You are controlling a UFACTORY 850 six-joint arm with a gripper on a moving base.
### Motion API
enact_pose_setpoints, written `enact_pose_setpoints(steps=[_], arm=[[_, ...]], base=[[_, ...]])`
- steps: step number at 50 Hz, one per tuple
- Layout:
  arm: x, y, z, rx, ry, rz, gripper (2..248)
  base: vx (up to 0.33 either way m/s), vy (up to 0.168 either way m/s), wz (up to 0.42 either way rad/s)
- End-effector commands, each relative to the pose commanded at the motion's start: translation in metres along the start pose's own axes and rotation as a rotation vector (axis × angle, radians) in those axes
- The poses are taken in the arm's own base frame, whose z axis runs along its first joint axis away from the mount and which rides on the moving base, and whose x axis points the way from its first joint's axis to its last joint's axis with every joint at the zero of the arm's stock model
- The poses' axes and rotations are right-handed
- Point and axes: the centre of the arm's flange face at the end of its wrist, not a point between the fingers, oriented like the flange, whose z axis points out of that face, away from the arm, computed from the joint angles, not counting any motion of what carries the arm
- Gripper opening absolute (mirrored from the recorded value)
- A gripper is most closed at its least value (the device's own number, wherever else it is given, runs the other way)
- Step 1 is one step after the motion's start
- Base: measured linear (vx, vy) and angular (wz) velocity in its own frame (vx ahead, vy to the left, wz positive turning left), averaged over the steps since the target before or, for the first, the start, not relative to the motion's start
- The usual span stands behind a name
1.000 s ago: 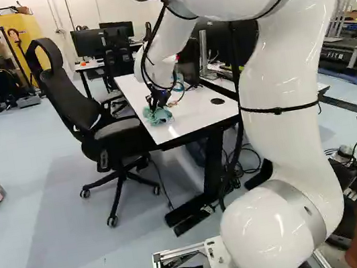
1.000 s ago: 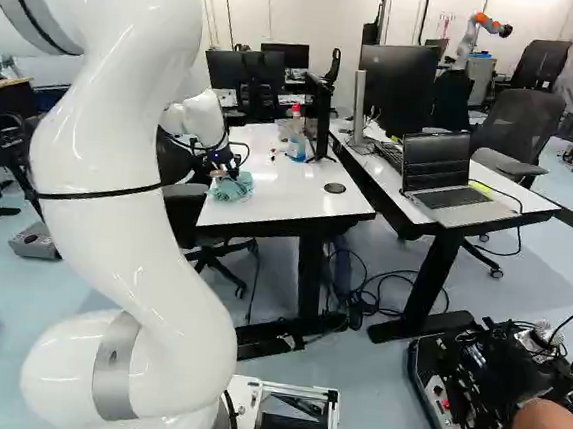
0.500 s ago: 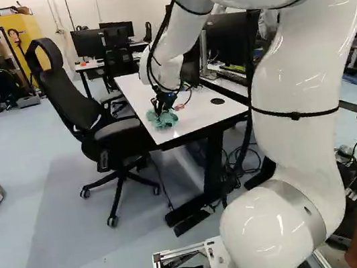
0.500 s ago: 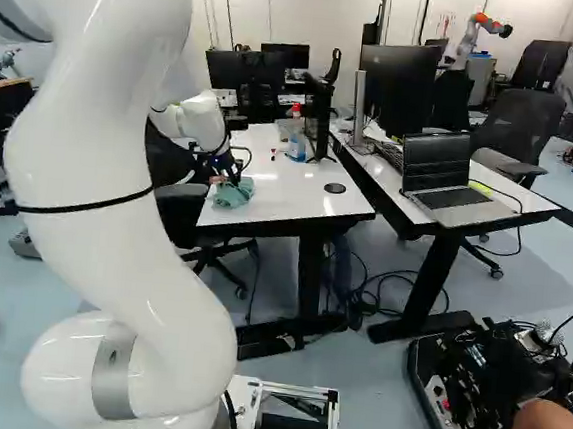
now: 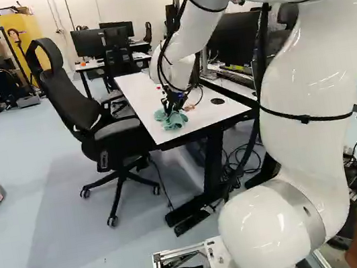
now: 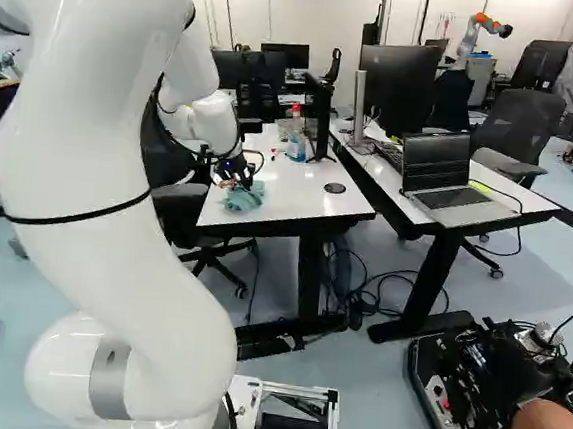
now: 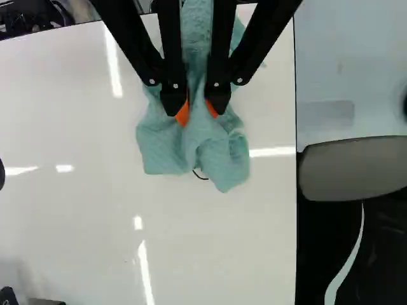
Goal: Clean the table with the green towel
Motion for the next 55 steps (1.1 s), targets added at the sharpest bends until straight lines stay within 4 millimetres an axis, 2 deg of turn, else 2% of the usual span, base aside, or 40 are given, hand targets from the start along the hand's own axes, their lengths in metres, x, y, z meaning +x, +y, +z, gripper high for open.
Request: enact_pose_setpoints(steps=[13, 24, 41, 55], arm=[[0.002, 0.024, 0.001, -0.022, 0.001, 0.04, 46], [0.012, 0.039, 0.007, -0.036, 0.006, 0.065, 46], [0.04, 0.042, 0.023, -0.038, 0.02, 0.066, 46], [0.062, 0.034, 0.037, -0.029, 0.033, 0.051, 46]], base=[[0.0, 0.0, 0.0], [0.0, 0.0, 0.0], [0.0, 0.0, 0.0], [0.0, 0.0, 0.0]])
